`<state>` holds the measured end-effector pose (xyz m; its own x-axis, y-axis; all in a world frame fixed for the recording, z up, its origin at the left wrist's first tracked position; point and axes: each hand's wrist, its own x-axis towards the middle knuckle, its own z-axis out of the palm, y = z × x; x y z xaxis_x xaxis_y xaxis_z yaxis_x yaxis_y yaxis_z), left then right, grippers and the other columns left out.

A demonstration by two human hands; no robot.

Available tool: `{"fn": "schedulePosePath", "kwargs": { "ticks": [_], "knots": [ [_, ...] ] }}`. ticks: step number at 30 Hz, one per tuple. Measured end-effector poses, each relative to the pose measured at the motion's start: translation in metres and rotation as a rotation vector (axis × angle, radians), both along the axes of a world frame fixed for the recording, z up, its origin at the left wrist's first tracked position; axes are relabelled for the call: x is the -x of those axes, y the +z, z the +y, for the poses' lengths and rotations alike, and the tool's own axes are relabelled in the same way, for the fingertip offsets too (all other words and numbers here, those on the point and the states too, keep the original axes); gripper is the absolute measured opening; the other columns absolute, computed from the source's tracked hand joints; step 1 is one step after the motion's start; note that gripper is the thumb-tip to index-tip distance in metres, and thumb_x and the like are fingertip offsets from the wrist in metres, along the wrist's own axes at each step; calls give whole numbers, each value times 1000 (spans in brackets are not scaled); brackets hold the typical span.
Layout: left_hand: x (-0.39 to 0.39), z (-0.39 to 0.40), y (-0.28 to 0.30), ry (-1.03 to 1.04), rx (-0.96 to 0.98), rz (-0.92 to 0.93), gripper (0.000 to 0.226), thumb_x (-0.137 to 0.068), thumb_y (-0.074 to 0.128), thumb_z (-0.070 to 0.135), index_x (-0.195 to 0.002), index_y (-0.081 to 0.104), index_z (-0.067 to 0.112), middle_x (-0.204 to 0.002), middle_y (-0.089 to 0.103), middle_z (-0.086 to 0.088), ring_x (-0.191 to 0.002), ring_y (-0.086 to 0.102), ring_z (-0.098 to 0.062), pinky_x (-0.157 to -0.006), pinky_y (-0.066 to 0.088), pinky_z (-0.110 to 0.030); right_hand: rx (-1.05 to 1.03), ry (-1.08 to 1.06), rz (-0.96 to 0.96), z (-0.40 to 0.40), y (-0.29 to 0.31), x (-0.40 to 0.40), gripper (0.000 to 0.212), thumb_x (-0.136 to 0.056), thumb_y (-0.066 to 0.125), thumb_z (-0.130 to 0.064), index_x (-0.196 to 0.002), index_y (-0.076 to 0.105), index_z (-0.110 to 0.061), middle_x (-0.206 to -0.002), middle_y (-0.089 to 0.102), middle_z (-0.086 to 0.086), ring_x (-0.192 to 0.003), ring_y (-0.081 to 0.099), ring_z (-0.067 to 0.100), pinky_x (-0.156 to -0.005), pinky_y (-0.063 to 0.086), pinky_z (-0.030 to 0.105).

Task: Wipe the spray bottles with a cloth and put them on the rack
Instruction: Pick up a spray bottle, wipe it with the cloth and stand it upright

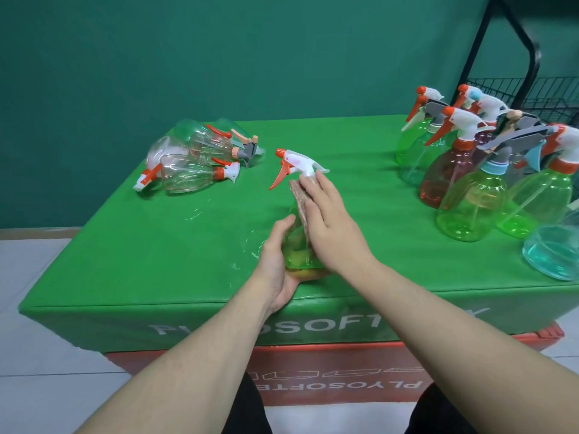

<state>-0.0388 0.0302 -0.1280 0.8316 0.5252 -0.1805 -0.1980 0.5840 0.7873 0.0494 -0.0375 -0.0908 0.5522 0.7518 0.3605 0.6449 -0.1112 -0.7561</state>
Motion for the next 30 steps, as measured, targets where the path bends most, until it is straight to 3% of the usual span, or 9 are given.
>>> {"fn": "schedulePosePath", "kwargs": {
  "ticks": [4,8,12,15,19,21,26,28,30],
  "knots": [
    [1,3,1,17,13,8,45,-102,42,45,-118,70,14,-111,73,-15,-91,72,-30,-70,61,-45,27,-23,99,10,6,-2,44,-109,34,-28,-152,43,-32,-165,25,-12,-148,22,0,-115,18,22],
    [0,2,2,58,40,5,46,-102,40,48,-112,71,16,-108,72,-14,-90,70,-29,-82,57,-48,-10,-38,140,7,-2,3,43,-109,33,-31,-151,44,-35,-156,41,-14,-139,35,-2,-117,29,31],
    [-3,1,-1,96,23,20,51,-103,37,49,-93,76,19,-98,73,-10,-86,68,-25,-78,54,-37,-19,-29,45,-7,-13,12,45,-110,30,-28,-153,39,-31,-154,42,-10,-134,38,-2,-105,29,19],
    [-4,-2,1,110,37,-25,60,-105,38,51,-82,83,19,-90,77,-6,-80,74,-20,-67,60,-29,-39,-20,-24,-18,-23,25,49,-109,26,-30,-156,32,-21,-159,34,-2,-142,32,2,-112,21,11],
    [-1,-6,6,120,39,-14,66,-83,56,68,-106,81,12,-112,77,-13,-97,76,-23,-77,63,-31,34,-14,-173,-30,-39,37,54,-108,24,-33,-161,21,-22,-168,15,1,-154,9,5,-123,6,18],
    [0,-7,7,121,48,-2,74,-78,61,67,-117,74,7,-119,74,-16,-104,74,-27,-85,62,-34,74,-8,-244,-34,-46,39,55,-107,24,-36,-161,19,-26,-170,7,0,-156,4,9,-125,6,25],
    [-1,-7,10,67,34,-21,43,-93,60,48,-85,84,13,-97,79,-8,-86,77,-19,-72,62,-28,34,-24,-214,-35,-42,29,54,-106,25,-39,-159,27,-27,-169,14,0,-154,14,9,-125,13,25],
    [0,-7,12,45,15,-7,44,-100,55,46,-88,85,15,-98,79,-7,-88,77,-18,-73,62,-29,-13,-17,-140,-34,-38,26,53,-106,27,-35,-158,29,-26,-168,18,-2,-153,14,3,-123,11,20],
    [2,-8,15,25,-20,8,42,-97,56,49,-96,84,17,-104,78,-7,-93,74,-21,-85,59,-33,-98,-12,-34,-31,-32,24,52,-106,27,-33,-157,33,-23,-165,26,-3,-150,17,-3,-120,10,13]
  ]
}}
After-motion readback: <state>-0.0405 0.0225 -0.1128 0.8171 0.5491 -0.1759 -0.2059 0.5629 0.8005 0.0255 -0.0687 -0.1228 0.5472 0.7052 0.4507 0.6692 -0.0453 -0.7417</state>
